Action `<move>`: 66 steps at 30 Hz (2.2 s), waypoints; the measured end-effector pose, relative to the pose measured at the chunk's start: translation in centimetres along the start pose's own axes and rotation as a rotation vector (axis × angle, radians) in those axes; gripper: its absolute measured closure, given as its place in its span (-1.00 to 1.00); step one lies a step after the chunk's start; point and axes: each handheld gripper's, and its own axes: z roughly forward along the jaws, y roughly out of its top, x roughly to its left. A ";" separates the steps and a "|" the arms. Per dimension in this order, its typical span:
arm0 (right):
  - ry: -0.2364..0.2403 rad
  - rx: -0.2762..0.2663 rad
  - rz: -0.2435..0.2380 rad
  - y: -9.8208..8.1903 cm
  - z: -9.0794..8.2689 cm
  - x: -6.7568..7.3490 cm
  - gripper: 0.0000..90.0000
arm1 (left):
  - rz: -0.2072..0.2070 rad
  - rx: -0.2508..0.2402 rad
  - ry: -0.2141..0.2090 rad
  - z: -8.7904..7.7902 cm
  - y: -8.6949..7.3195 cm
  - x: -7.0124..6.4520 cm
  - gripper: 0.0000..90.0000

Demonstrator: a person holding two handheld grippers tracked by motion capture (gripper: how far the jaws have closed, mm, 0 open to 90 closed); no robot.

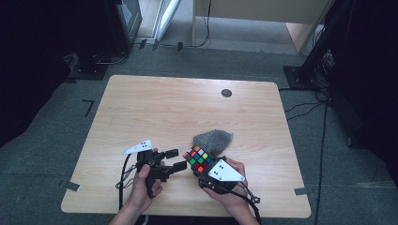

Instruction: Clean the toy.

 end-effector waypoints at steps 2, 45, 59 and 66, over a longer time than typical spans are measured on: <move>-0.018 0.008 0.053 0.1 -0.2 -0.6 -0.24 | 0.066 0.001 0.023 -0.3 0.0 -0.1 -0.71; 0.254 0.203 0.629 2.0 -0.4 -0.7 -0.24 | 0.824 0.133 0.354 3.2 -4.6 -3.9 -0.31; 0.359 0.276 0.761 1.3 0.2 -1.6 -0.25 | 0.838 0.154 0.341 3.5 -4.9 -4.1 -0.36; 0.382 0.250 0.758 1.3 0.1 -2.1 -0.26 | 0.829 0.138 0.348 3.3 -4.6 -4.1 -0.24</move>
